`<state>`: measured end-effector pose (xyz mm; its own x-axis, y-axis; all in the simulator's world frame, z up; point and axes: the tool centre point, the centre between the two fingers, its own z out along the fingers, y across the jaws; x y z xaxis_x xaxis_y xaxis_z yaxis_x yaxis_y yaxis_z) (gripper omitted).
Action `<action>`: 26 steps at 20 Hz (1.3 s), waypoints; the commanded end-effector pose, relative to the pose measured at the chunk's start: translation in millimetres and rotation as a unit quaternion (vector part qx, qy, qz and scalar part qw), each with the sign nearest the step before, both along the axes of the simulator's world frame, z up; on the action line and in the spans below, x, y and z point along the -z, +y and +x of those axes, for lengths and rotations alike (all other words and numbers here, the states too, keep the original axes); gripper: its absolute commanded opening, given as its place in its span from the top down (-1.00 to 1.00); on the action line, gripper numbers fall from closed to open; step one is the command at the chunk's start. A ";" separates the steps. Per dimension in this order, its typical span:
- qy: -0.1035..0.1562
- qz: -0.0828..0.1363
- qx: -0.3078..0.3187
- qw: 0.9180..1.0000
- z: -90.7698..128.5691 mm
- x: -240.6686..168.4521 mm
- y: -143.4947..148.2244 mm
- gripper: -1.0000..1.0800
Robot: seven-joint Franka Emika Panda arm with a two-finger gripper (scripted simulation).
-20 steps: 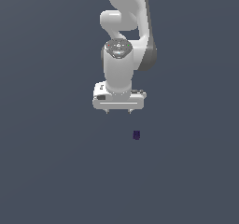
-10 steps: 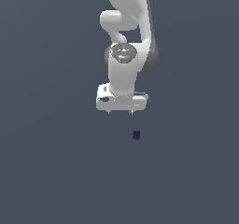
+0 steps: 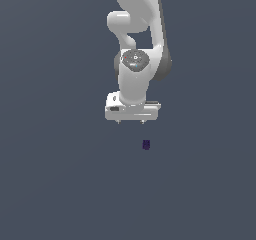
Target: Pick up the object and move it to a goal position.
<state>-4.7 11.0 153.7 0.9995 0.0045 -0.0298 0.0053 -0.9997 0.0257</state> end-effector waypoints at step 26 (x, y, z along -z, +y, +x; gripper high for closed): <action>-0.014 0.012 0.023 1.000 50.1 82.3 81.0 -0.92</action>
<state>45.4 92.2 72.3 0.9992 -0.0410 -0.0015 -0.0410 -0.9992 0.0004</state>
